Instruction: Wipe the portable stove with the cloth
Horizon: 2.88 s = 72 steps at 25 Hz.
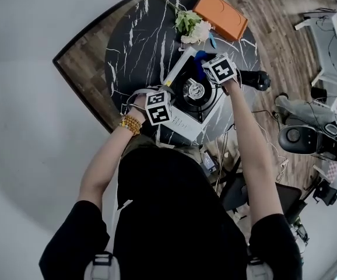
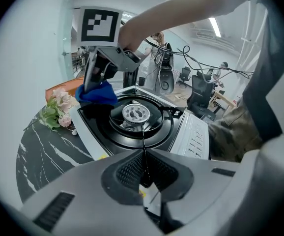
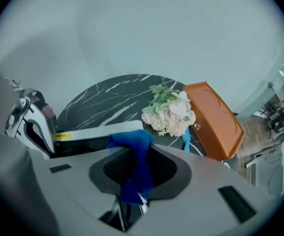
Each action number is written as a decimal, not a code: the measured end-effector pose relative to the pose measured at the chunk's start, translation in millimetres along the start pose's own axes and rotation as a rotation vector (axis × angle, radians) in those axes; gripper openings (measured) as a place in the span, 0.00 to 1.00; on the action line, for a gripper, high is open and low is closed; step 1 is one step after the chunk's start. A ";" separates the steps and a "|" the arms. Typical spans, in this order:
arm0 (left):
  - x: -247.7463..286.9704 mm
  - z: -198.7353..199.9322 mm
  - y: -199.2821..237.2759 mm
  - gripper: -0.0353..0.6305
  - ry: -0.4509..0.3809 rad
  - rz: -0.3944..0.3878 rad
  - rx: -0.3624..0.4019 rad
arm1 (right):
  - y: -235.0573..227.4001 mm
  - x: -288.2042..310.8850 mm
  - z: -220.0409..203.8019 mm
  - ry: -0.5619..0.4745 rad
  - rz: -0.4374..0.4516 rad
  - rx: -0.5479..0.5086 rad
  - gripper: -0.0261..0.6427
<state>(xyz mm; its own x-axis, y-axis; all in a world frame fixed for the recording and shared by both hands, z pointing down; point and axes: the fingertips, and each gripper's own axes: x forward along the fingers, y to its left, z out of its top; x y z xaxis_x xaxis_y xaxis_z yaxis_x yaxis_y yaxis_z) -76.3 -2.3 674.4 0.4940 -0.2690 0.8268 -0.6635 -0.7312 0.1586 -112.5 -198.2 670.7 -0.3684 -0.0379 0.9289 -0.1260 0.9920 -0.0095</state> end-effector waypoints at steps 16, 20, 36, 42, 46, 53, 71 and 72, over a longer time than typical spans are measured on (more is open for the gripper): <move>-51.9 -62.4 0.0 0.15 -0.150 0.180 -0.416 | 88.4 25.0 26.1 0.200 -0.232 -0.945 0.15; -70.4 -80.8 6.7 0.15 -0.189 0.221 -0.487 | 135.6 16.3 11.7 0.110 -0.165 -0.894 0.14; -125.8 18.9 -38.0 0.41 -0.518 -0.078 -0.132 | 238.5 -119.3 14.9 -0.714 0.185 -0.142 0.16; -143.3 70.9 -104.7 0.42 -0.747 -0.557 -0.350 | 256.7 -188.4 -50.2 -0.835 0.082 -0.025 0.17; -159.6 101.5 -110.9 0.42 -0.918 -0.660 -0.314 | 233.9 -227.2 -63.2 -1.087 0.163 0.388 0.17; -171.0 118.7 -119.5 0.42 -0.897 -0.683 -0.218 | 222.6 -245.7 -61.9 -1.287 0.372 0.651 0.17; -105.0 81.9 105.2 0.16 -0.553 0.099 -0.304 | 205.4 -221.3 -110.3 -1.133 0.147 0.825 0.17; -91.9 83.3 115.6 0.16 -0.503 0.111 -0.288 | 205.5 -219.9 -110.8 -1.125 0.136 0.828 0.17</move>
<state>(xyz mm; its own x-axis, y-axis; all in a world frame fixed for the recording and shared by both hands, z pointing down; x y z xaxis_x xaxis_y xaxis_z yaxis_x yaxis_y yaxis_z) -151.5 -114.3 571.8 0.5719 -0.6501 0.5002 -0.8176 -0.5008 0.2839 44.7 27.3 505.5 -0.9026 -0.4144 0.1163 -0.3839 0.6531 -0.6527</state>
